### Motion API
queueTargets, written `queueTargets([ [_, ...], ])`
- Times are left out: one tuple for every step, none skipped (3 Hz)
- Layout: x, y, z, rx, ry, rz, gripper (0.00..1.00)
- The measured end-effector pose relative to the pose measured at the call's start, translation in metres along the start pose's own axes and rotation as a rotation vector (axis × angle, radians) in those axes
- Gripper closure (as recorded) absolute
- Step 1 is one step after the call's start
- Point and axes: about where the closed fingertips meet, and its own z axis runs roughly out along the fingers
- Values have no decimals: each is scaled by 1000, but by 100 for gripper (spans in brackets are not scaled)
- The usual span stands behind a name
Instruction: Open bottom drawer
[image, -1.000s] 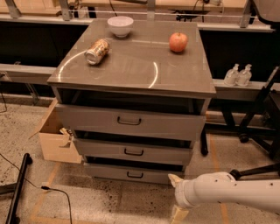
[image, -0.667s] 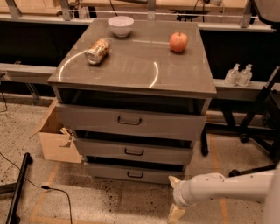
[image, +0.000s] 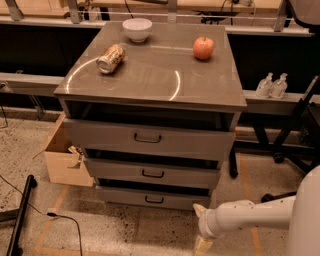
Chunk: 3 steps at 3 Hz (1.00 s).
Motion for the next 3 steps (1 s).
queueTargets([
  [15,-12,28,5,-6,-36,0],
  [25,-38,53,25,-20,-65,0],
  [33,-59,76,45,-22,-66,0],
])
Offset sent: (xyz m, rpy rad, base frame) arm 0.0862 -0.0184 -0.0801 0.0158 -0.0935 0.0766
